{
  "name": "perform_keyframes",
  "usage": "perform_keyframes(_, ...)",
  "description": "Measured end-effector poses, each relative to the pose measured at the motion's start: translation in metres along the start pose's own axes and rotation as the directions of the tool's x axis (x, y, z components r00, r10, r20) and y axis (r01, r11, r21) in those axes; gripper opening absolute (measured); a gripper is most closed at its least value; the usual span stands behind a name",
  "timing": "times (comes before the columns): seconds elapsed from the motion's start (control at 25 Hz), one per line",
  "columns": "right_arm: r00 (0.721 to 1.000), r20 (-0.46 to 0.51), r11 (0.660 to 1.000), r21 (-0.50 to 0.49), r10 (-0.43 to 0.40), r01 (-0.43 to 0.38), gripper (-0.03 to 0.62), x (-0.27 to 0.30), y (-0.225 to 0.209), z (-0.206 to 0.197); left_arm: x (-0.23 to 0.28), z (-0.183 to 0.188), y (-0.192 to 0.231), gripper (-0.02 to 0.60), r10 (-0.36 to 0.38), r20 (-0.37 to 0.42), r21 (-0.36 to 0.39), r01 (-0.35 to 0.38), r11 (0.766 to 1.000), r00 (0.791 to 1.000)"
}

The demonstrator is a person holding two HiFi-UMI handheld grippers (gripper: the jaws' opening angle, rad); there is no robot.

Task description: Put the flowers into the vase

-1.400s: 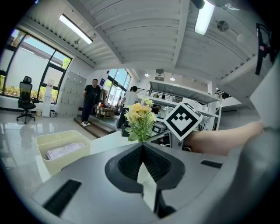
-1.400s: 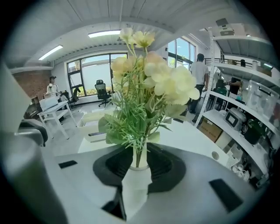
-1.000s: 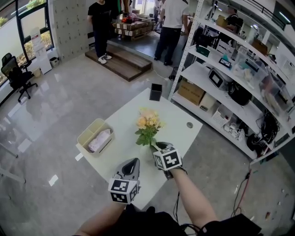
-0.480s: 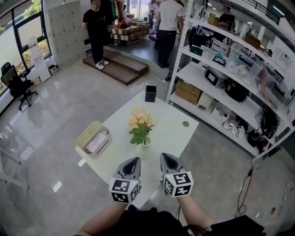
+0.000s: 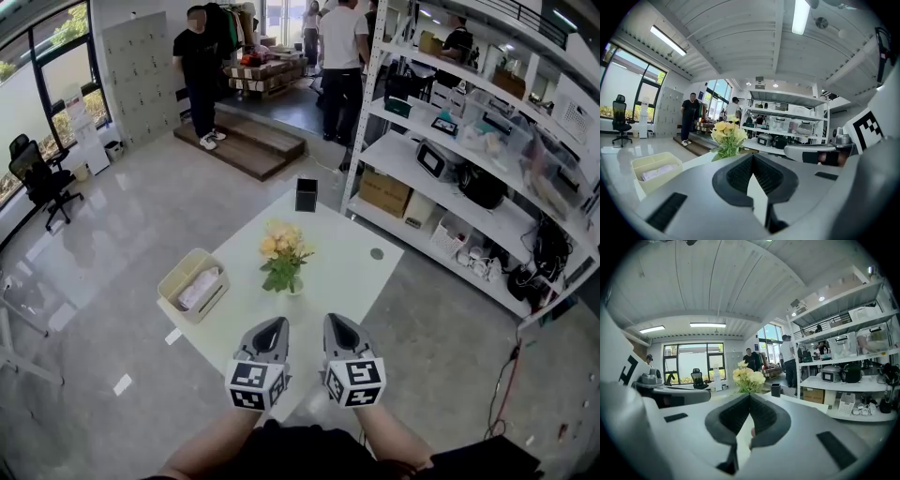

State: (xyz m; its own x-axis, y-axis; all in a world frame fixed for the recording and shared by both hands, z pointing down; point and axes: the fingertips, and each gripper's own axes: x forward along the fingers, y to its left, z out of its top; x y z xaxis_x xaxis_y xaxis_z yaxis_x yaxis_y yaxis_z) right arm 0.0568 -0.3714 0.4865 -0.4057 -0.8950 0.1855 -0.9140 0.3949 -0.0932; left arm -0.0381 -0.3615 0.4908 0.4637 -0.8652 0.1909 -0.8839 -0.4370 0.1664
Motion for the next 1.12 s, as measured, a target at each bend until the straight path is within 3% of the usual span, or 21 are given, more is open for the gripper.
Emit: perform_keyframes(1.12, 0.999, -0.031, 1.0, -0.013, 0.014, -0.015, 0.003, 0.006, 0.015, -0.007, -0.008, -0.001, 0.007, 0.005, 0.011, -0.001, -0.005, -0.011, 1.0, 1.0)
